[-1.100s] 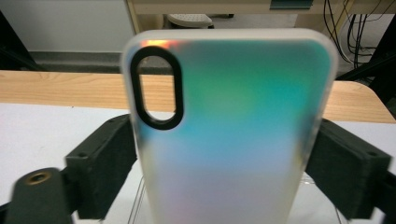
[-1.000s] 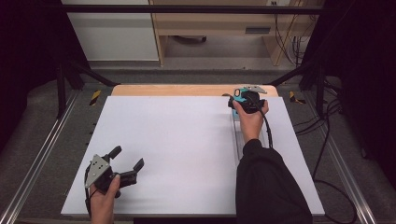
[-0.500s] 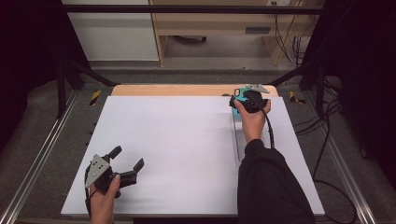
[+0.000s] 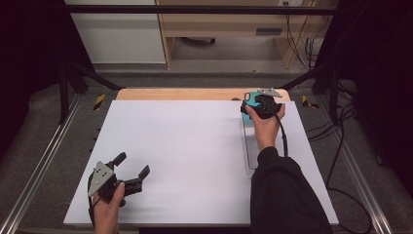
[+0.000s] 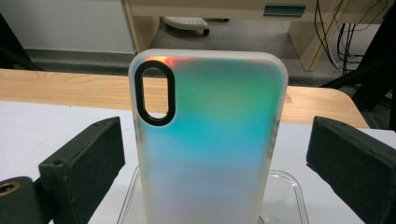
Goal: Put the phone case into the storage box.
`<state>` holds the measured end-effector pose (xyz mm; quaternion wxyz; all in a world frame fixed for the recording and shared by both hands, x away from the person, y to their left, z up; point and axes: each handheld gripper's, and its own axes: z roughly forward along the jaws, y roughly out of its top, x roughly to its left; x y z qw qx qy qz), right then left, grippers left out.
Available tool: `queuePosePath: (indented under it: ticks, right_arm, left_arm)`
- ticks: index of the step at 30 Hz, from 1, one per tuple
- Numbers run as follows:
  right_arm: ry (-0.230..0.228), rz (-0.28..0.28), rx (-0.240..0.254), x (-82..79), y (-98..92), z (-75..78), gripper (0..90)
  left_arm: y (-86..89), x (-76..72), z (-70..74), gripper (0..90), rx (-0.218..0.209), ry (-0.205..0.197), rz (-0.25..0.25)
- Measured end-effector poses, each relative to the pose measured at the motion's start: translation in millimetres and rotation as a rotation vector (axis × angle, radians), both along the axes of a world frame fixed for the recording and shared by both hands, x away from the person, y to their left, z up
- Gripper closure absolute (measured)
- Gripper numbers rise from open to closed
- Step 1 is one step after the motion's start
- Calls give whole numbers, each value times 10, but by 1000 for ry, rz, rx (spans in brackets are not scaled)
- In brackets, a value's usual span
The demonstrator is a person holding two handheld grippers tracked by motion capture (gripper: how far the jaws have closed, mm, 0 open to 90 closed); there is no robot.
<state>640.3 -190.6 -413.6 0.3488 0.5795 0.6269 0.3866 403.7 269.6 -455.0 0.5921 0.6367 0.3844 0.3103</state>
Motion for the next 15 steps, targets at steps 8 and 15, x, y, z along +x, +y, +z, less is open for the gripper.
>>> queuePosePath:
  ticks: [8,15]
  right_arm:
    - [14,5,-17,-55,-15,65,47]
    - [30,3,-18,-78,-49,76,49]
  left_arm:
    - [0,0,0,12,0,0,0]
    - [2,0,3,12,-9,-2,3]
